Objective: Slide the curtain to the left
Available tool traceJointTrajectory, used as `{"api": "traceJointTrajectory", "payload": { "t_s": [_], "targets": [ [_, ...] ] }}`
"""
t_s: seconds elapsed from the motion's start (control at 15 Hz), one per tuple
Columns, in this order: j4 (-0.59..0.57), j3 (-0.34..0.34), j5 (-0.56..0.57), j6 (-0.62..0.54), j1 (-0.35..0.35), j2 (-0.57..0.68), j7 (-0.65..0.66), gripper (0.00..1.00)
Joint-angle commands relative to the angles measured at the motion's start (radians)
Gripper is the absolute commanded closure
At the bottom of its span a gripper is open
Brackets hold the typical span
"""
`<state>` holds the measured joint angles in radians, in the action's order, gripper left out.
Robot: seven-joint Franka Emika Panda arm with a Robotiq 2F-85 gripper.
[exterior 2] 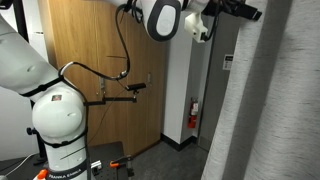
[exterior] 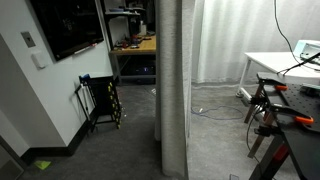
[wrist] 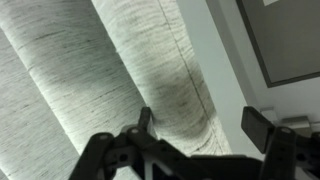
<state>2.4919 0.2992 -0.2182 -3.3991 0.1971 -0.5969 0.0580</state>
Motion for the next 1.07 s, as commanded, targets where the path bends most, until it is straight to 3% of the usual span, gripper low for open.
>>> {"api": "traceJointTrajectory", "payload": {
  "t_s": [0.0,0.47,0.53,0.6,1.0],
  "targets": [
    [-0.073,0.018,-0.02,-0.031,0.015,0.057,0.034,0.02],
    [-0.111,0.026,-0.014,-0.032,-0.004,0.115,0.03,0.0],
    [-0.11,0.029,-0.014,-0.03,-0.001,0.116,0.03,0.25],
    [-0.108,0.026,-0.015,-0.029,-0.003,0.118,0.031,0.26],
    [-0.074,0.015,-0.001,-0.015,0.002,0.097,0.017,0.73]
  ]
}}
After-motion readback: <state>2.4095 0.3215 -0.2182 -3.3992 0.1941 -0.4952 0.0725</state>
